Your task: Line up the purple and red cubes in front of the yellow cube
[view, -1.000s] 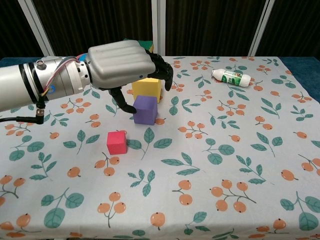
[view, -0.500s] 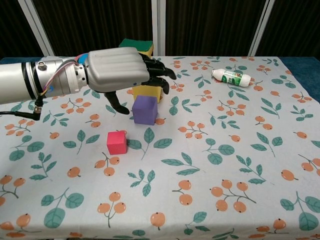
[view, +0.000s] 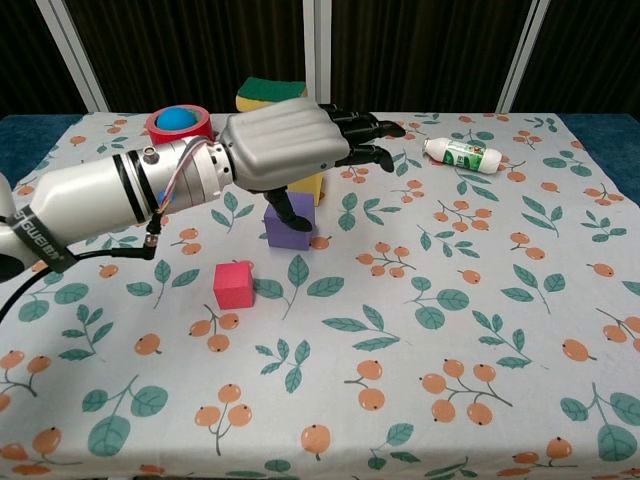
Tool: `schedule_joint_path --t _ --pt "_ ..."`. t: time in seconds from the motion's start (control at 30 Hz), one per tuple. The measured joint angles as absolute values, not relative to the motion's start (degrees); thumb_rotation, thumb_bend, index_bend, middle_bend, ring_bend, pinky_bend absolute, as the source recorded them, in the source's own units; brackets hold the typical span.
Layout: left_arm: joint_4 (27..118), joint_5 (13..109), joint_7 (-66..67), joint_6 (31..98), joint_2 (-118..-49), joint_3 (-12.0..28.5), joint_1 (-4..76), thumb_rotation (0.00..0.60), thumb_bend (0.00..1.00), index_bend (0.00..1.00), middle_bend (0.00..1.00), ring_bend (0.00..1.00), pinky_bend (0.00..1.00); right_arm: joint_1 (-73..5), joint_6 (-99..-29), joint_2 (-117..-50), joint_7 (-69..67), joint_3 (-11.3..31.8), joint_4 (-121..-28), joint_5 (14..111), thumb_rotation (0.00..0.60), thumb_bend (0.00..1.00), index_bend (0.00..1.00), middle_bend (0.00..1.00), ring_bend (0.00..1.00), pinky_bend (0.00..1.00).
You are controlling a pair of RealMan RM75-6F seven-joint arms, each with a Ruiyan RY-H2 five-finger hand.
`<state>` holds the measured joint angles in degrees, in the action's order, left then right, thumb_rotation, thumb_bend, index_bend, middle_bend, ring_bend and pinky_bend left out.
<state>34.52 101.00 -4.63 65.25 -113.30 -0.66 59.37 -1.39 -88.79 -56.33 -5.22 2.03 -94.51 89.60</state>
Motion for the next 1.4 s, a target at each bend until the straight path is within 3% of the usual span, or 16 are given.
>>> schedule_joint_path --t 0.7,1.07,1.4 --pt "27.63 100.79 -1.87 64.23 -116.36 -3.11 59.32 0.6 0.0 0.21 0.07 0.08 0.18 -0.93 -89.02 -56.38 -5.65 2.09 -94.01 89.46 0.6 0.22 0.0 0.14 0.07 0.19" --pt "23.53 98.88 -2.52 63.84 -118.72 -2.33 59.13 0.6 0.0 0.21 0.07 0.08 0.18 -0.47 -89.49 -56.24 -5.25 2.07 -94.4 89.39 0.6 0.22 0.0 0.14 0.07 0.19" --pt "23.12 99.19 -2.68 66.24 -118.26 -3.71 57.24 0.6 0.0 0.21 0.07 0.08 0.18 -0.71 -89.32 -56.39 -5.89 2.24 -93.82 89.64 0.6 0.22 0.0 0.14 0.06 0.19"
